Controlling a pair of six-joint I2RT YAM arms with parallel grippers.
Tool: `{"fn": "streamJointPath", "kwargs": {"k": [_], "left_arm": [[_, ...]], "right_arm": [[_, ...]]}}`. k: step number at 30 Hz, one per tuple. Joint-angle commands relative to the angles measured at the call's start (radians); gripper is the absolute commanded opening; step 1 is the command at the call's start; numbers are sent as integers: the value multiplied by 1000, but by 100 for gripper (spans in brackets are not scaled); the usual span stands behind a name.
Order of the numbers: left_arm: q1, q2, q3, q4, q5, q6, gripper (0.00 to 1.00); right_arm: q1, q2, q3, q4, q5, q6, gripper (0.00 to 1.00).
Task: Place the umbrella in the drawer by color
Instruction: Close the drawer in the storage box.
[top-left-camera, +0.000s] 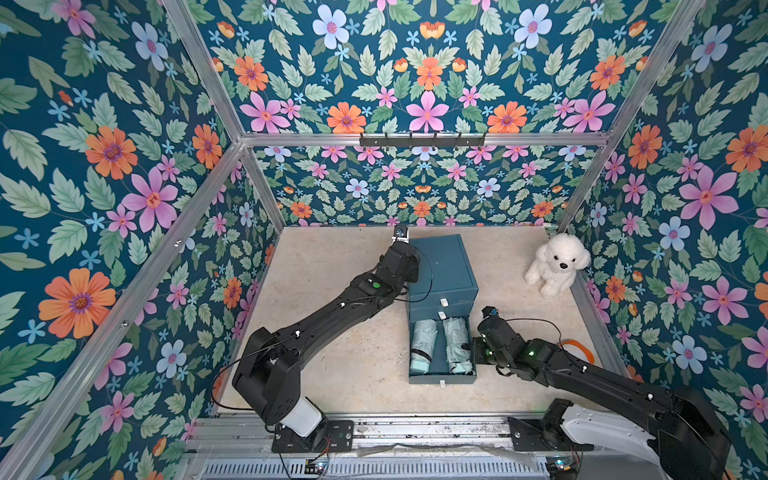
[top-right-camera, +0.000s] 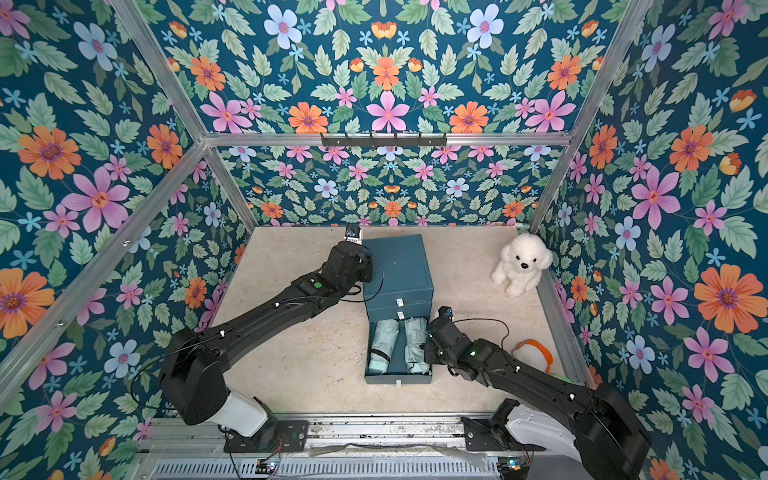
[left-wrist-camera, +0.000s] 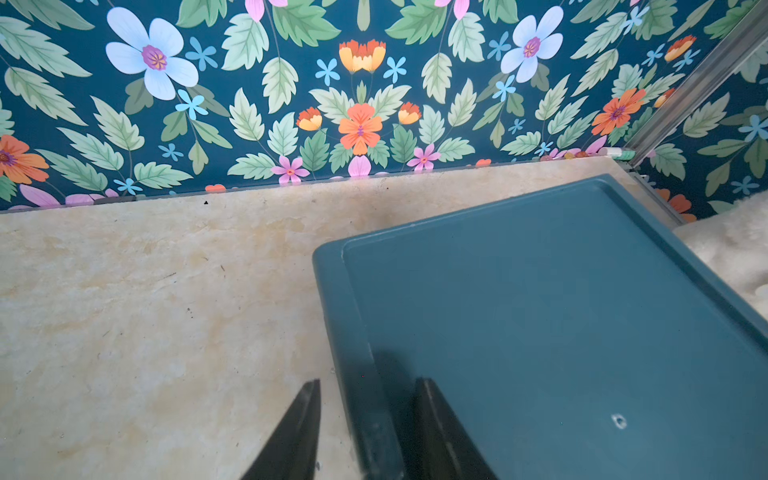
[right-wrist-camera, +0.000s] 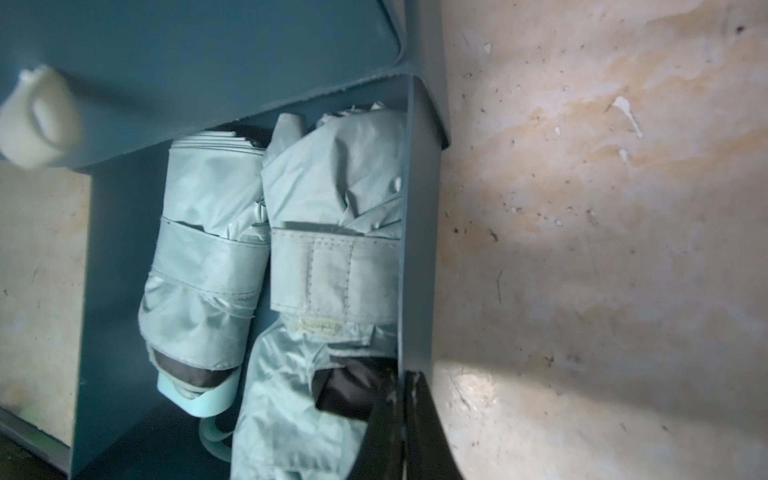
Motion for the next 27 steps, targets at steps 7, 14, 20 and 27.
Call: {"fn": "streamJointPath", "kwargs": {"k": [7, 14, 20, 27], "left_arm": [[4, 16, -24, -316, 16, 69, 40], [21, 10, -21, -313, 38, 26, 45], [62, -22, -6, -253, 171, -49, 54], [143, -66, -37, -139, 282, -120, 68]], "right_arm": [[-46, 53, 30, 166, -10, -48, 0], [92, -81, 21, 81, 136, 31, 49], [437, -284, -94, 22, 350, 268, 53], [749, -203, -184, 143, 508, 366, 53]]}}
